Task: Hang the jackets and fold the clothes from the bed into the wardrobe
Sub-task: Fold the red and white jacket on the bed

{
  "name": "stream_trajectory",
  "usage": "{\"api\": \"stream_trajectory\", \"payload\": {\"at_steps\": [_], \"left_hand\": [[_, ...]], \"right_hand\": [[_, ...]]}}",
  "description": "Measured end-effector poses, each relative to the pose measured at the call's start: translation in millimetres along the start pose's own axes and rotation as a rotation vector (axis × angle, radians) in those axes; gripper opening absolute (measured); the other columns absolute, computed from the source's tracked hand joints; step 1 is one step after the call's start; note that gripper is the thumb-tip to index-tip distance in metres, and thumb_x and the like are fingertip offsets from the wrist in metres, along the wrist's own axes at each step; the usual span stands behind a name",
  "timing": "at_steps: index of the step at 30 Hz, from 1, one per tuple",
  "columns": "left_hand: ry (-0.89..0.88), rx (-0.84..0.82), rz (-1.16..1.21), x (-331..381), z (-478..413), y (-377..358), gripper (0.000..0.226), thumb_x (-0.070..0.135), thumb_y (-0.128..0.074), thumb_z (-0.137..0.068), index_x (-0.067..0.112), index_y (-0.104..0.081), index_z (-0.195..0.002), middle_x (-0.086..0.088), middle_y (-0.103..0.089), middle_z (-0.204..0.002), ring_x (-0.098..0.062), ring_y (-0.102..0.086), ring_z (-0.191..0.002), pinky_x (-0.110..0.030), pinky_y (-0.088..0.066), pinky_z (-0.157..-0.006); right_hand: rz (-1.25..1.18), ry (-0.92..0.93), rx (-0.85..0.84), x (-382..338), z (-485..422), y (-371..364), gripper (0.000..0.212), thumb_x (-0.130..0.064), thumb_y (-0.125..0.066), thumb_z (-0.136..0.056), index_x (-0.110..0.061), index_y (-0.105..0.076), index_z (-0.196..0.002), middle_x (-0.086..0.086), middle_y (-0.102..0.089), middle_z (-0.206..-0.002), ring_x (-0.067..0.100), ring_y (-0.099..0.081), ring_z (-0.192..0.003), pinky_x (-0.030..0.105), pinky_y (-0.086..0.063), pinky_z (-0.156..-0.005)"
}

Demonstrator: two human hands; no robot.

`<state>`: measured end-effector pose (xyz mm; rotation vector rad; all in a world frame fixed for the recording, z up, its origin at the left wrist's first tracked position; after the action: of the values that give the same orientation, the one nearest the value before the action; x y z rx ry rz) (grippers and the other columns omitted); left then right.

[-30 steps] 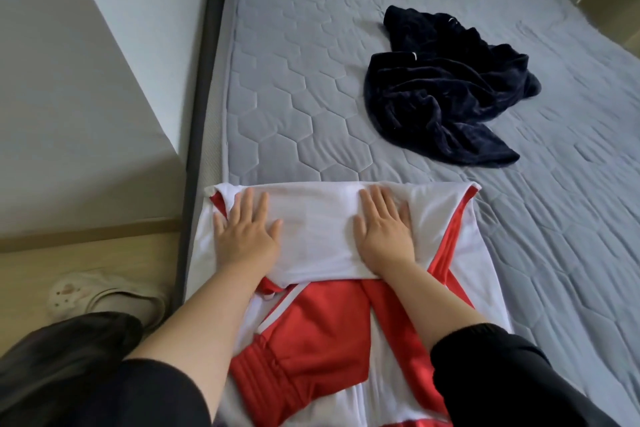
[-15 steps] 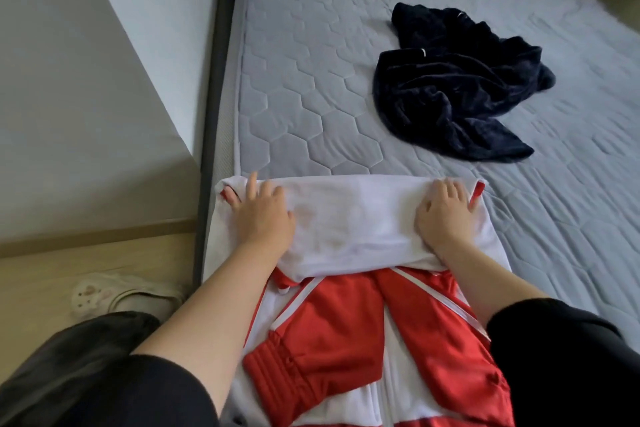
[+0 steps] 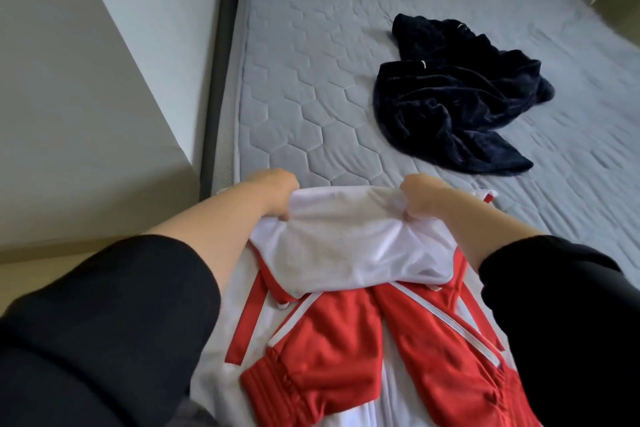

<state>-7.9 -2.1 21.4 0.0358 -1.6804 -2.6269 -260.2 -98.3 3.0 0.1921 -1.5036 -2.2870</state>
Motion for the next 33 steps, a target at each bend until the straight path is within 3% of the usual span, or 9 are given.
{"api": "stream_trajectory", "payload": {"at_steps": [3,6,13,16,20,24,28,31,33], "left_hand": [[0.079,0.228,-0.05,-5.4,1.1,23.3,0.018,0.018,-0.065,-0.084,0.016,-0.061,-0.102,-0.011,-0.063,-0.111,-0.033,-0.06,-0.104,-0.028,-0.036,-0.069],[0.147,0.461,-0.069,-9.9,3.6,56.9,0.019,0.01,-0.06,-0.085,0.014,-0.058,-0.104,-0.012,-0.062,-0.108,-0.034,-0.061,-0.101,-0.03,-0.034,-0.067],[0.04,0.776,-0.013,5.1,52.9,52.7,0.023,-0.006,-0.054,-0.078,0.008,-0.056,-0.097,-0.014,-0.061,-0.089,-0.037,-0.062,-0.081,-0.035,-0.03,-0.056],[-0.175,0.84,-0.057,16.9,90.7,21.5,0.031,-0.015,-0.071,-0.053,0.004,-0.062,-0.076,-0.012,-0.057,-0.065,-0.032,-0.06,-0.054,-0.03,-0.036,-0.041],[-0.38,0.725,-0.108,30.8,131.6,-14.8,0.042,-0.014,-0.075,-0.029,0.009,-0.062,-0.061,-0.006,-0.054,-0.055,-0.024,-0.056,-0.044,-0.021,-0.032,-0.034],[-0.305,0.388,-0.063,42.6,140.2,-69.3,0.026,-0.001,-0.055,-0.078,0.011,-0.061,-0.101,-0.009,-0.059,-0.096,-0.028,-0.061,-0.088,-0.032,-0.041,-0.063],[-0.264,0.257,0.013,50.8,148.8,-92.9,0.018,0.015,-0.047,-0.092,0.017,-0.058,-0.105,-0.004,-0.057,-0.104,-0.025,-0.058,-0.095,-0.027,-0.034,-0.07],[-0.258,0.133,0.029,60.8,148.5,-102.2,0.013,0.011,-0.047,-0.089,0.019,-0.054,-0.097,0.001,-0.056,-0.1,-0.023,-0.057,-0.095,-0.025,-0.033,-0.07],[-0.22,0.085,0.099,65.8,151.1,-101.6,0.012,0.031,-0.052,-0.089,0.022,-0.047,-0.085,0.008,-0.051,-0.085,-0.02,-0.056,-0.084,-0.027,-0.031,-0.064]], "right_hand": [[0.039,0.014,0.375,-0.2,6.9,27.1,0.008,-0.008,-0.057,-0.079,-0.013,-0.056,-0.085,0.008,-0.063,-0.098,0.032,-0.061,-0.09,0.03,-0.038,-0.068],[0.095,0.038,0.687,-0.6,12.8,66.4,0.016,-0.002,-0.056,-0.077,-0.014,-0.046,-0.078,0.011,-0.061,-0.088,0.034,-0.059,-0.083,0.034,-0.028,-0.069],[-0.068,0.119,0.933,15.8,54.1,69.8,0.011,0.004,-0.063,-0.072,-0.001,-0.054,-0.075,0.017,-0.058,-0.07,0.038,-0.058,-0.068,0.043,-0.04,-0.068],[-0.166,0.191,1.009,21.6,86.8,33.0,0.018,0.004,-0.068,-0.06,-0.002,-0.053,-0.069,0.014,-0.054,-0.063,0.035,-0.056,-0.059,0.042,-0.044,-0.061],[-0.198,0.326,1.029,25.0,129.6,-19.9,0.011,-0.004,-0.061,-0.061,-0.002,-0.057,-0.07,0.012,-0.053,-0.064,0.032,-0.055,-0.058,0.041,-0.043,-0.058],[-0.116,0.345,1.001,35.3,160.8,-63.5,0.019,-0.005,-0.042,-0.067,-0.002,-0.06,-0.072,0.011,-0.051,-0.065,0.031,-0.053,-0.054,0.036,-0.046,-0.054],[-0.079,0.253,0.936,54.7,179.6,-86.5,0.023,0.012,-0.072,-0.056,-0.002,-0.059,-0.068,0.011,-0.05,-0.062,0.031,-0.052,-0.052,0.035,-0.045,-0.049],[-0.085,0.194,0.839,57.5,186.4,-94.6,0.031,0.01,-0.08,-0.05,-0.002,-0.06,-0.07,0.013,-0.052,-0.066,0.032,-0.054,-0.055,0.035,-0.045,-0.05],[-0.151,0.179,0.718,55.1,186.5,-97.5,0.028,0.005,-0.08,-0.054,-0.002,-0.061,-0.074,0.014,-0.055,-0.073,0.035,-0.056,-0.063,0.038,-0.047,-0.056]]}}
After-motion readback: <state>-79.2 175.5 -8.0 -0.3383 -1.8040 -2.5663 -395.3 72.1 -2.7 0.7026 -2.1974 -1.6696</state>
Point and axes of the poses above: each hand's wrist, its own z-axis away from the middle knuckle, its own y-axis out of the back of the hand, x = y × z, the point moved 2 cm from there along -z, towards the middle knuckle
